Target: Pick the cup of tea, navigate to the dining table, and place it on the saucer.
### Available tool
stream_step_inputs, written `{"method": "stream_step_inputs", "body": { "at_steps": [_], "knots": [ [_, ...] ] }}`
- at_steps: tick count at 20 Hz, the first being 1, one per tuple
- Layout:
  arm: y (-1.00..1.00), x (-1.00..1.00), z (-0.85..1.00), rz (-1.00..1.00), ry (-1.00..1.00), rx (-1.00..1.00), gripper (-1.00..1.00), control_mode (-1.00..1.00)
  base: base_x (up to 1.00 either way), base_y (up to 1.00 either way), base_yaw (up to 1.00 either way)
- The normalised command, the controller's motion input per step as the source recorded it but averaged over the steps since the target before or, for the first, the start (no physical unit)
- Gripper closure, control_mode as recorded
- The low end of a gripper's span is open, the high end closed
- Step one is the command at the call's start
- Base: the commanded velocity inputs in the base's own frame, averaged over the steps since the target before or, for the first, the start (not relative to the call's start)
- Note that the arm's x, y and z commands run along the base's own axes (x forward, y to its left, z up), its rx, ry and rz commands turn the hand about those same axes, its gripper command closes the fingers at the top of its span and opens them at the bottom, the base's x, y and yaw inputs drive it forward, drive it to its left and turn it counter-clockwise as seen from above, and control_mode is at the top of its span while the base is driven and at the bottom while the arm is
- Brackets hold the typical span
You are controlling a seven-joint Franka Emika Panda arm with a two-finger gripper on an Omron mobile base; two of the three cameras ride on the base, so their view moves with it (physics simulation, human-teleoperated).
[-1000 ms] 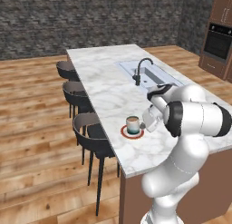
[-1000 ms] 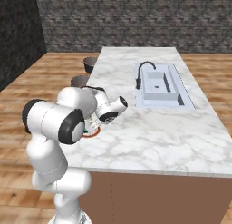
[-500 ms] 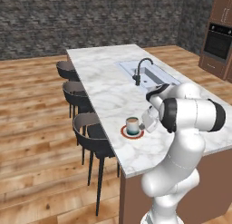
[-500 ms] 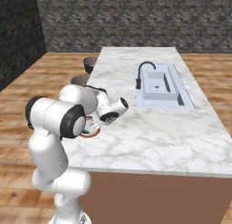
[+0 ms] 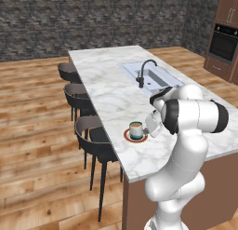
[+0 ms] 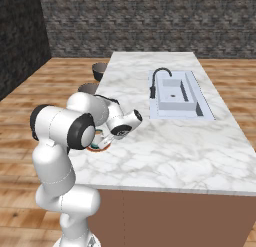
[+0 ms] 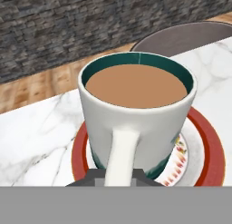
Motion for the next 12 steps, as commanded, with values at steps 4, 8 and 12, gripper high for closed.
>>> {"method": "stream_step_inputs", "body": {
  "at_steps": [4,8,12],
  "knots": [
    [0.0,0.01,0.0,0.0,0.0,0.0,1.0,-1.0,0.0,0.0,0.0],
    [0.0,0.07,-0.04,0.0,0.0,0.0,1.0,-1.0,0.0,0.0,0.0],
    [0.0,0.01,-0.08,0.0,0.0,0.0,1.0,-1.0,0.0,0.0,0.0]
  ]
}}
